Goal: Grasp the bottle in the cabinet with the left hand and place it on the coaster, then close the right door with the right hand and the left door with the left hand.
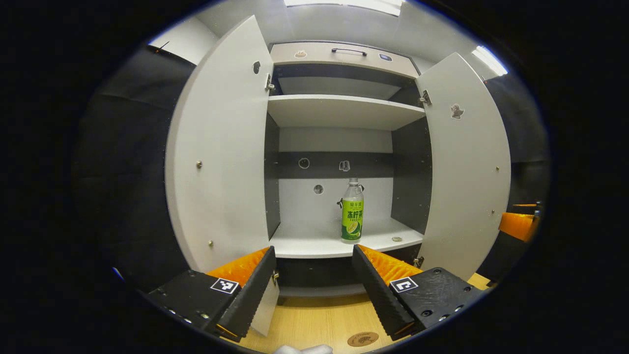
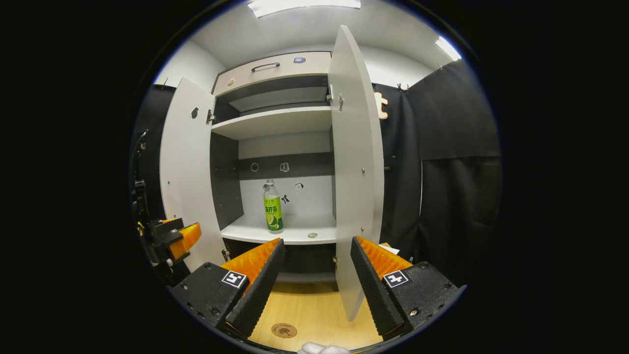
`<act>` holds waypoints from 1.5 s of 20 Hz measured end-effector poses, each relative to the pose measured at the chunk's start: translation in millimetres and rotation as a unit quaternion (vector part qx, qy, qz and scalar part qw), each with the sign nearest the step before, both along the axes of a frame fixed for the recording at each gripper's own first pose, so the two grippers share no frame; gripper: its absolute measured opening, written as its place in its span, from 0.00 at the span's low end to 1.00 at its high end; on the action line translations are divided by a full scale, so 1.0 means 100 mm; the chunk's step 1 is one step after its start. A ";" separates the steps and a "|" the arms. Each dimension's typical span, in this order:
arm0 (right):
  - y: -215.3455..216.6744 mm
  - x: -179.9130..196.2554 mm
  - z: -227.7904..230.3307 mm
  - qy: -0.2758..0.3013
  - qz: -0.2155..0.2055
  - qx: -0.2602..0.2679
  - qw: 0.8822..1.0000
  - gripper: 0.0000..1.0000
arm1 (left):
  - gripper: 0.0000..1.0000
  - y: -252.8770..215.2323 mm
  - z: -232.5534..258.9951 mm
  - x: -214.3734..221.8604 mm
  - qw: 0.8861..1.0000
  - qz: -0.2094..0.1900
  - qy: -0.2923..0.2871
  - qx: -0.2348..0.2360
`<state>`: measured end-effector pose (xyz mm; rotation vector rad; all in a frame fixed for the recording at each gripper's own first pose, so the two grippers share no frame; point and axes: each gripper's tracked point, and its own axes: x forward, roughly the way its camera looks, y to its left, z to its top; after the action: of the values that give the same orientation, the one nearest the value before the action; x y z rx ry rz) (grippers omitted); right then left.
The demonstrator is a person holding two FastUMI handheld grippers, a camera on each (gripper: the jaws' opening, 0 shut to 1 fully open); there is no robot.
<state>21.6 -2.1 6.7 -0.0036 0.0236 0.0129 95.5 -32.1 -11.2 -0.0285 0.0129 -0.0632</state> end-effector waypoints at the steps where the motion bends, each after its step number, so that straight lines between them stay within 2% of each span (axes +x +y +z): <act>1: -0.02 0.00 0.03 -0.002 -0.005 -0.003 1.000 0.83 | 0.96 -0.05 0.04 0.13 1.000 -0.005 -0.007 -0.002; 9: 0.02 -0.15 0.20 -0.011 -0.023 -0.023 0.999 0.83 | 0.96 -0.51 0.26 1.31 0.999 -0.035 -0.040 -0.013; 13: 0.12 -0.21 0.07 0.011 -0.017 -0.036 0.999 0.83 | 0.96 -0.80 0.25 1.90 0.998 -0.036 -0.041 -0.011; 17: 0.05 -0.22 -0.01 0.030 -0.024 -0.051 0.998 0.83 | 0.96 -1.00 0.24 2.36 0.999 -0.032 -0.040 -0.016; 22: -0.18 -0.18 -0.01 0.038 -0.044 -0.040 0.998 0.83 | 0.96 -1.08 0.08 2.74 0.999 -0.020 -0.019 -0.021; 30: -0.33 -0.15 -0.07 0.049 -0.052 -0.031 0.997 0.83 | 0.94 -1.14 -0.19 2.99 1.000 -0.007 0.015 -0.001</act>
<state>6.2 -34.7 -0.7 -0.0641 0.1217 -0.0923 394.2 -145.8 -30.6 -0.0312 0.0429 -0.0771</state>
